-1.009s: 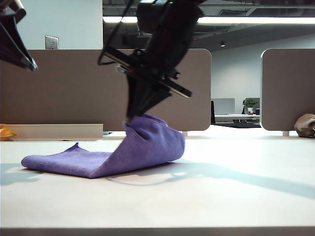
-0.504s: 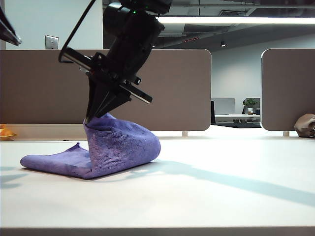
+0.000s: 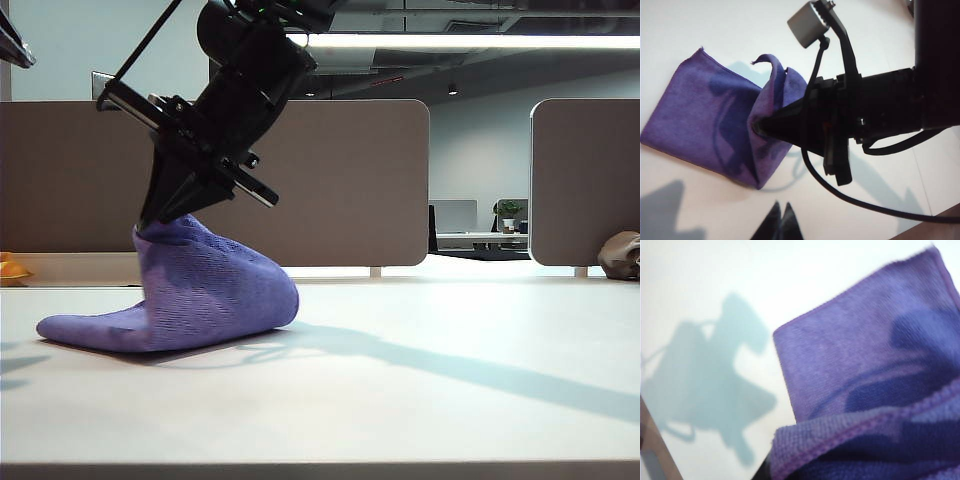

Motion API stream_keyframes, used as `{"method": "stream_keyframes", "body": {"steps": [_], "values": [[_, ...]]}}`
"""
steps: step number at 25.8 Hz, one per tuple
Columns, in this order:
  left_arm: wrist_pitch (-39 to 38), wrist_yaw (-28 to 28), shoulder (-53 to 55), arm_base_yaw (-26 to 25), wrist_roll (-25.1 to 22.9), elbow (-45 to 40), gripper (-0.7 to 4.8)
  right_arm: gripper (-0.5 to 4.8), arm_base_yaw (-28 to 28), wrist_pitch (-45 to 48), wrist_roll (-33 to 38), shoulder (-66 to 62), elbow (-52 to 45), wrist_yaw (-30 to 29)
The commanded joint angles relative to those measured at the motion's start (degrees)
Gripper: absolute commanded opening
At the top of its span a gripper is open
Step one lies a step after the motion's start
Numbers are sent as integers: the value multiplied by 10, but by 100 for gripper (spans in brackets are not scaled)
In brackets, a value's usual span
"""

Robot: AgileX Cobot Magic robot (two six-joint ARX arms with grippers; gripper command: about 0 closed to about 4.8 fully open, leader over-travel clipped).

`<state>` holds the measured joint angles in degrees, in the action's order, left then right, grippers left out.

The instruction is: Fold the bottom of the cloth upward, then fold it vertically to form a square shape.

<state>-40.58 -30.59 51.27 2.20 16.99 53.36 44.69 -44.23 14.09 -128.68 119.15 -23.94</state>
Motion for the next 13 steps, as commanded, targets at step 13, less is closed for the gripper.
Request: {"method": "stream_keyframes", "body": {"steps": [13], "values": [[3,-9,-5,-1,4,1,-6,-7,15,121,37,-11,3,-63]]}}
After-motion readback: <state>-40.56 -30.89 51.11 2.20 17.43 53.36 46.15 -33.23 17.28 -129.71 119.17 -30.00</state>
